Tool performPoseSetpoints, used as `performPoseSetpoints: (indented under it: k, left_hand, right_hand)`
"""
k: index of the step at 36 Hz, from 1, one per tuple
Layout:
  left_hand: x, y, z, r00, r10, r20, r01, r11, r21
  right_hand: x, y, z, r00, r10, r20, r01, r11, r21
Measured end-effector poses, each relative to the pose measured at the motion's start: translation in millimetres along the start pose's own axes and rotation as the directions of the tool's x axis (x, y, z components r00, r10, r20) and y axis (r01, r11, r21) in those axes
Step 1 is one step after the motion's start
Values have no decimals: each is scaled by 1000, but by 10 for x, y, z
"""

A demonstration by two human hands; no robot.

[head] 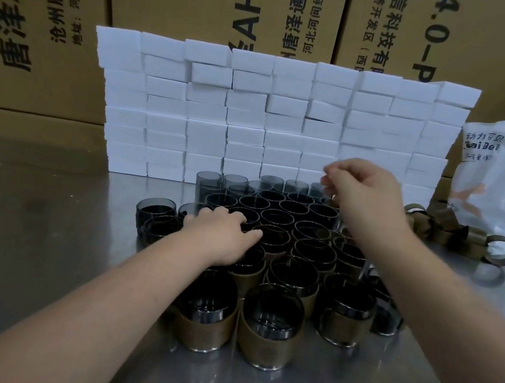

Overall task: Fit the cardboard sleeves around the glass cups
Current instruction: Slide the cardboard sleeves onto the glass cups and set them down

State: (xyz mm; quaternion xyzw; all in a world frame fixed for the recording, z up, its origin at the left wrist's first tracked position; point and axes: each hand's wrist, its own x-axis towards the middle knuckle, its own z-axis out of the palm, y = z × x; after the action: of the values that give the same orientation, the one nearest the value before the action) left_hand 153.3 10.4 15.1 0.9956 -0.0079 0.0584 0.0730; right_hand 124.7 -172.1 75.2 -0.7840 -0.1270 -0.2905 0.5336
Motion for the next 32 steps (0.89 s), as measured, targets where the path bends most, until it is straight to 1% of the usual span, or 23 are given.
performPoseSetpoints:
  k: [1, 3, 5, 7, 9, 10, 11, 14, 16, 18, 20, 23, 26, 27, 29, 32]
  left_hand:
    - [1, 2, -1, 1000, -1, -6, 1, 1000, -3]
    - [5, 9, -1, 1000, -4, -18, 3, 1000, -9]
    - [4, 11, 6, 1000, -6, -23, 5, 1000, -10]
    - [5, 12, 16, 1000, -6, -29, 6, 1000, -11]
    - [9, 15, 22, 999, -4, -34, 4, 1000, -15]
    - [10, 15, 25, 999, -2, -35, 1, 1000, -18]
    - [11, 16, 25, 999, 1, -35, -2, 1000, -19]
    - [13, 10, 25, 999, 3, -33, -4, 1000, -26]
    - [15, 9, 24, 1000, 0, -31, -1, 1000, -31]
    - [15, 12, 25, 1000, -3, -26, 2, 999, -33]
    - [15, 14, 26, 1000, -2, -26, 1, 999, -38]
    - [16, 16, 22, 1000, -1, -27, -1, 999, -46]
    - [13, 14, 18, 1000, -2, -25, 0, 999, -48]
    - [13, 13, 18, 1000, -2, -24, 1, 999, -49]
    - [12, 11, 18, 1000, -1, -21, 0, 999, -54]
    - [10, 10, 19, 1000, -1, -18, 0, 998, -60]
  right_hand:
    - [107, 50, -86, 1000, 9, 4, -9, 998, -65]
    - [329, 215, -256, 998, 58, 33, -48, 967, -251]
    - [519, 428, -416, 989, 134, 68, -91, 892, -442]
    - [625, 670, -563, 958, 250, 139, -104, 757, -645]
    - [661, 896, -672, 891, 379, 251, -16, 577, -816]
    - [661, 1000, -702, 856, 425, 294, 34, 521, -853]
    - [659, 1090, -715, 826, 455, 334, 77, 495, -865]
    - [646, 1210, -666, 763, 483, 429, 181, 477, -860]
    - [627, 1249, -591, 732, 494, 470, 243, 455, -857]
    - [613, 1296, -537, 720, 514, 466, 295, 382, -876]
    - [615, 1329, -513, 734, 511, 447, 312, 331, -890]
    - [676, 1246, -516, 790, 436, 430, 312, 317, -896]
    - [785, 1074, -543, 874, 332, 355, 224, 373, -900]
    - [825, 1011, -543, 895, 299, 331, 210, 371, -904]
    - [902, 875, -508, 929, 219, 298, 202, 375, -905]
    - [960, 638, -347, 956, 97, 275, 206, 444, -872]
